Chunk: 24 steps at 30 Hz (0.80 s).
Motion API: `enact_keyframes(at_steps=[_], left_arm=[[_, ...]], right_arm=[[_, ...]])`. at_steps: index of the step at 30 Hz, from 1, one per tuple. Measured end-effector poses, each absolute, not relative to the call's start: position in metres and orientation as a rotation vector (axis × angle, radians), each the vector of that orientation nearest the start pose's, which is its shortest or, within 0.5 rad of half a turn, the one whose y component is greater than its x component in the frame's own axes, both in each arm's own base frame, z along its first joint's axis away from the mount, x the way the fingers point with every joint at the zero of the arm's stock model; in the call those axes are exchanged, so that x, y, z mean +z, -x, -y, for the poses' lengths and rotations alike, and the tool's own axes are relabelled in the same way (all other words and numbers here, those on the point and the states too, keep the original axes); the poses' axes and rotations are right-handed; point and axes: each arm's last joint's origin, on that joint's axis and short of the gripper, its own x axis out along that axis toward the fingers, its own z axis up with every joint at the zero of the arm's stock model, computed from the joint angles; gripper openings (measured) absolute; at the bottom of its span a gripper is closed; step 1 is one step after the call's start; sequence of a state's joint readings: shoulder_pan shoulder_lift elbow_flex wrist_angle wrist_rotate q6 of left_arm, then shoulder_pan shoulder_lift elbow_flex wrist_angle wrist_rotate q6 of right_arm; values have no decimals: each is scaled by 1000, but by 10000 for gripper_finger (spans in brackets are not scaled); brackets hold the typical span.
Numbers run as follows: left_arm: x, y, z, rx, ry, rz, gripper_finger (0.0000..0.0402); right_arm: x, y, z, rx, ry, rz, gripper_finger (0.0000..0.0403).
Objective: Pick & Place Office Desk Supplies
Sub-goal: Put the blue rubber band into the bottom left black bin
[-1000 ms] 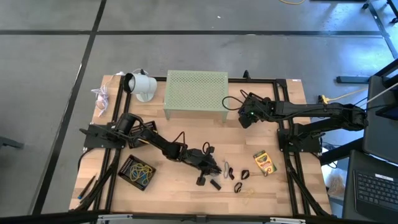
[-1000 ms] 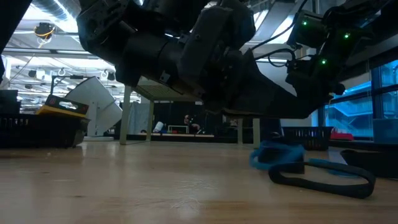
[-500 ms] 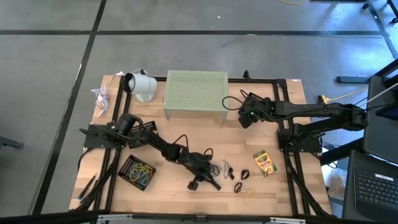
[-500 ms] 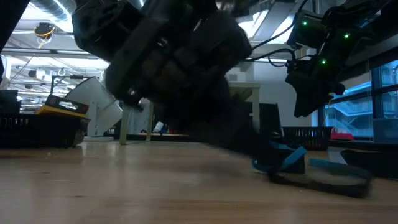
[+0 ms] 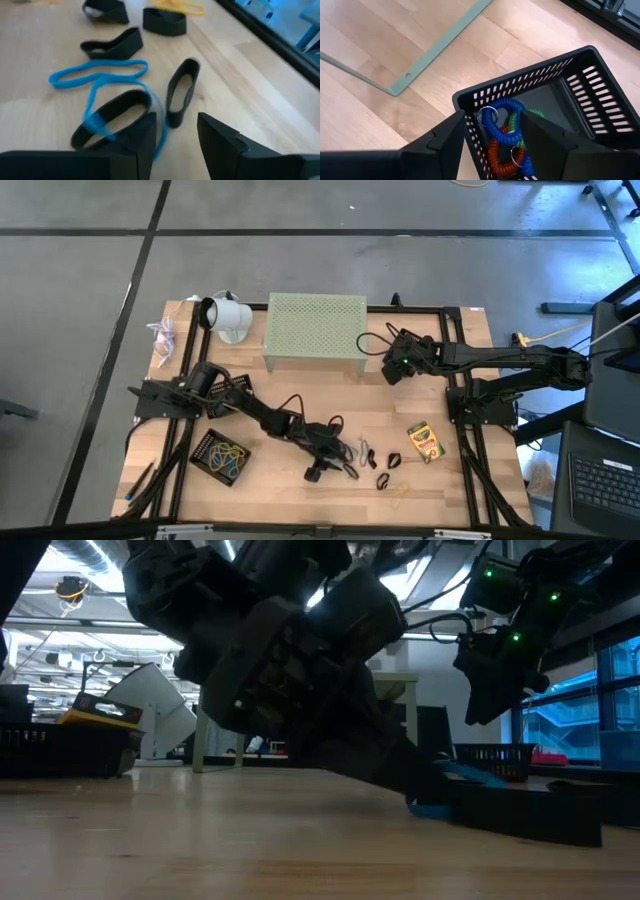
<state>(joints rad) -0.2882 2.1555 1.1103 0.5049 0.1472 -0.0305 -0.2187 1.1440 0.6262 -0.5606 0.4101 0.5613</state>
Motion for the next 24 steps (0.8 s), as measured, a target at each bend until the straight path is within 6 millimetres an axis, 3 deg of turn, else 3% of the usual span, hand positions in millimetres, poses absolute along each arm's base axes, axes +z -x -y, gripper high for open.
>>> enact_keyframes(at_steps=[12,15,19,24], left_arm=[[88,-408,101,-375,-54,-611,130],[87,-407,103,-362,-55,-628,96],[90,-406,104,-342,-62,-614,20],[108,-403,104,-307,-3,-616,1]], right_arm=[[192,-191,54,-846,-388,-899,191],[192,-191,54,-845,-388,-899,191],[192,-191,54,-845,-387,-899,191],[191,-191,54,-845,-387,-899,191]])
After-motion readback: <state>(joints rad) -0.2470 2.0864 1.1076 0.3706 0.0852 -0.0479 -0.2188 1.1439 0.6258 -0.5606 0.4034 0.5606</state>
